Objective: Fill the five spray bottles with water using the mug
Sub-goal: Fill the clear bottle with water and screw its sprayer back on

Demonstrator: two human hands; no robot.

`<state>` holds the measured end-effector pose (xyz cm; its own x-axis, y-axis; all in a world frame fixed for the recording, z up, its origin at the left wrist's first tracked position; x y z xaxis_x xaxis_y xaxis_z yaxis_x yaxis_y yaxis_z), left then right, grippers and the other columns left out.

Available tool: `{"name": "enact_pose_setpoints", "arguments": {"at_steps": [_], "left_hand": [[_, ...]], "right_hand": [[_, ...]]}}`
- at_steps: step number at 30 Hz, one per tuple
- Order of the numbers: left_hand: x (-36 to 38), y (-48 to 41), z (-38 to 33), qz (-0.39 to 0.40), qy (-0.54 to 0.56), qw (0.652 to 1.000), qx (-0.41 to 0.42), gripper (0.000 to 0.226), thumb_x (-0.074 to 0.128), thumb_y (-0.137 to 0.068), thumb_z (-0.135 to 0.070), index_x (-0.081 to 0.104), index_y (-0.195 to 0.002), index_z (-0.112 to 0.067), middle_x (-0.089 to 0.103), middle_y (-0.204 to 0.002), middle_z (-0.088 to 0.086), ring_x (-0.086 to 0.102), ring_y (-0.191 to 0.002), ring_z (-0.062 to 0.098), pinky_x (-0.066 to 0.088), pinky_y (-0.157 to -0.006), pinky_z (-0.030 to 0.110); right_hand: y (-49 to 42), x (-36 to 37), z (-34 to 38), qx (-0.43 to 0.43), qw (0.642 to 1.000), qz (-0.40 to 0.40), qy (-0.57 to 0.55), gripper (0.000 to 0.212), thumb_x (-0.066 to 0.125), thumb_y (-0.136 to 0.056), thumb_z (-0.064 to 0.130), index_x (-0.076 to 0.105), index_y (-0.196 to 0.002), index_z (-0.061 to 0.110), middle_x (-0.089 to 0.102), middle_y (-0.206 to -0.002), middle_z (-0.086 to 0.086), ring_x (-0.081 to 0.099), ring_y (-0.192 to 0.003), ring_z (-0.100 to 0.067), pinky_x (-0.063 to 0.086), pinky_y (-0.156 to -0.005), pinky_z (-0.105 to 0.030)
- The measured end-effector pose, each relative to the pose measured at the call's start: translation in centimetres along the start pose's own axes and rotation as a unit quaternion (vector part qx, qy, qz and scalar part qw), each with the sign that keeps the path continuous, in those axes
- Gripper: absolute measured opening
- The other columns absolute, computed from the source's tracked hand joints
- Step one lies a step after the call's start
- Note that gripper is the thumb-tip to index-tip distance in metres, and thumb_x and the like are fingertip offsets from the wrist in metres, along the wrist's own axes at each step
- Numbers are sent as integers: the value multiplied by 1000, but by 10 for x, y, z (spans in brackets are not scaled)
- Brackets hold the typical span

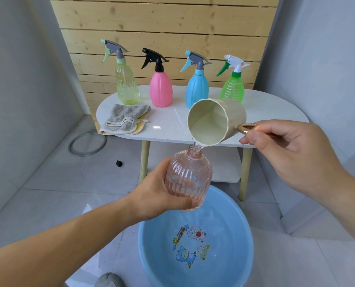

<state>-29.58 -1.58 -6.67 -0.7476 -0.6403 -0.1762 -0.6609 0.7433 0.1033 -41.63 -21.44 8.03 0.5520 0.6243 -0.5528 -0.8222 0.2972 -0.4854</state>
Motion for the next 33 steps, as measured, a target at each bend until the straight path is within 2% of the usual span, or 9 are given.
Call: {"name": "enact_pose_setpoints", "arguments": {"at_steps": [4, 12, 17, 23, 28, 33], "left_hand": [[0, -1, 0, 2, 1, 1000, 1, 96, 98, -53, -23, 51, -136, -33, 73, -121, -3, 73, -114, 19, 61, -97, 44], [0, 0, 1, 1, -3, 1000, 2, 94, 98, -55, -21, 52, -135, -34, 73, -120, -6, 73, -113, 17, 62, -94, 39], [1, 0, -1, 5, -2, 1000, 4, 89, 96, -62, -8, 51, -135, -34, 73, -118, -7, 73, -113, 17, 62, -91, 34], [0, 1, 1, 4, -5, 1000, 3, 93, 98, -58, -18, 50, -136, -34, 72, -120, -7, 72, -114, 17, 62, -93, 38], [1, 1, 0, 2, -4, 1000, 4, 91, 97, -59, -14, 51, -135, -35, 72, -120, -6, 72, -113, 16, 62, -95, 39], [0, 0, 0, 1, -3, 1000, 3, 96, 98, -53, -25, 51, -135, -34, 71, -123, -3, 71, -116, 19, 61, -98, 45]], "right_hand": [[0, -1, 0, -4, 1000, -5, 8, 22, 59, -89, 34, 76, -82, 21, 74, -86, 13, 67, -95, -4, 44, -80, -10], [0, -1, 0, -23, 1000, -14, 13, 21, 61, -88, 31, 76, -85, 17, 74, -94, 7, 66, -102, -7, 47, -90, -17], [0, -1, 2, -47, 999, -15, 9, 33, 57, -87, 40, 76, -85, 12, 74, -93, 4, 66, -104, -11, 48, -93, -22], [0, -1, 5, -72, 997, -23, 13, 36, 56, -87, 39, 75, -86, 9, 73, -94, 6, 65, -106, -10, 49, -94, -27], [0, -1, 6, -92, 995, -28, 26, 36, 56, -88, 38, 75, -86, 7, 72, -93, 7, 64, -107, -9, 48, -94, -22], [1, -1, 8, -119, 991, -36, 44, 32, 57, -90, 34, 74, -84, 7, 70, -92, 9, 64, -109, -13, 47, -96, -23]]}}
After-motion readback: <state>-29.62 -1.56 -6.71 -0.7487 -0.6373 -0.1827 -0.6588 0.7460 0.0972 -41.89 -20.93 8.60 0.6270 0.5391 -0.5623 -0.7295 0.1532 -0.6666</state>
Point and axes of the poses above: each hand's wrist, its own y-axis away from the middle knuckle, its own x-axis out of the palm, z = x × y, the point moved 7 cm from there along -y, towards the middle knuckle
